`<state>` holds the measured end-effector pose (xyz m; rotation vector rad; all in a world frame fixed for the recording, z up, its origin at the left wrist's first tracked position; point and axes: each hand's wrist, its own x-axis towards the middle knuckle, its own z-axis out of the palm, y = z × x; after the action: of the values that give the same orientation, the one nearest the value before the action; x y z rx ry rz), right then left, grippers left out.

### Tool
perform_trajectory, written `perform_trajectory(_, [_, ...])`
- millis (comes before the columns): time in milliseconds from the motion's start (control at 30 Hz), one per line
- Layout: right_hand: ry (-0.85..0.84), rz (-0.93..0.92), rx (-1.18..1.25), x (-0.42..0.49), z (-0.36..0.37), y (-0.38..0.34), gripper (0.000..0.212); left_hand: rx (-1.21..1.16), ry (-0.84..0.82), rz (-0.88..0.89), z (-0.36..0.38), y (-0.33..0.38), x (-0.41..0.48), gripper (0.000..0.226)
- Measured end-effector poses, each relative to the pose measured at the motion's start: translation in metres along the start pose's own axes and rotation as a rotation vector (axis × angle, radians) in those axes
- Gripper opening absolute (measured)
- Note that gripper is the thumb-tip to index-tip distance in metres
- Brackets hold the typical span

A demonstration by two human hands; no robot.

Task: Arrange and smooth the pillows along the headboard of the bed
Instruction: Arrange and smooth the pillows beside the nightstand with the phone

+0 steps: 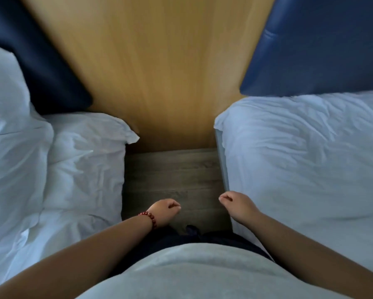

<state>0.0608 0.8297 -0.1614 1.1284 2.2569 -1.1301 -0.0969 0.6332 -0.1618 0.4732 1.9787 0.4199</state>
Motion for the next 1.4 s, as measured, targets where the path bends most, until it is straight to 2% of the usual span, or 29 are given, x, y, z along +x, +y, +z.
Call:
perform_trajectory(133, [0.073, 0.093, 0.141, -0.017, -0.001, 0.032, 0.027, -0.021, -0.072, -0.015, 0.007, 0.013, 0.010, 0.015])
perform_trajectory(367, [0.204, 0.323, 0.357, -0.059, 0.013, 0.064, 0.023, 0.295, -0.280, 0.059, 0.016, 0.044, 0.035, 0.021])
perform_trajectory(567, [0.389, 0.570, 0.578, -0.115, 0.048, 0.064, 0.022, 0.328, -0.493, 0.016, 0.018, 0.050, 0.056, 0.019])
perform_trajectory(767, [0.591, 0.775, 0.765, -0.166, 0.095, 0.057, 0.019, 0.443, -0.610, 0.022, 0.031, 0.072, 0.054, 0.019])
perform_trajectory(933, [0.752, 0.836, 0.871, -0.199, 0.108, 0.056, 0.016, 0.355, -0.628, -0.011, 0.062, 0.103, 0.036, 0.019])
perform_trajectory(1200, [0.952, 0.902, 1.050, -0.258, 0.122, 0.074, 0.020, 0.483, -0.643, 0.047, 0.132, 0.131, 0.001, 0.019])
perform_trajectory(1333, [1.103, 0.876, 1.052, -0.297, 0.117, 0.098, 0.021, 0.285, -0.758, -0.022, 0.191, 0.148, -0.049, 0.018])
perform_trajectory(1400, [1.159, 0.851, 1.039, -0.317, 0.110, 0.117, 0.022, 0.230, -0.858, 0.004, 0.224, 0.162, -0.088, 0.019])
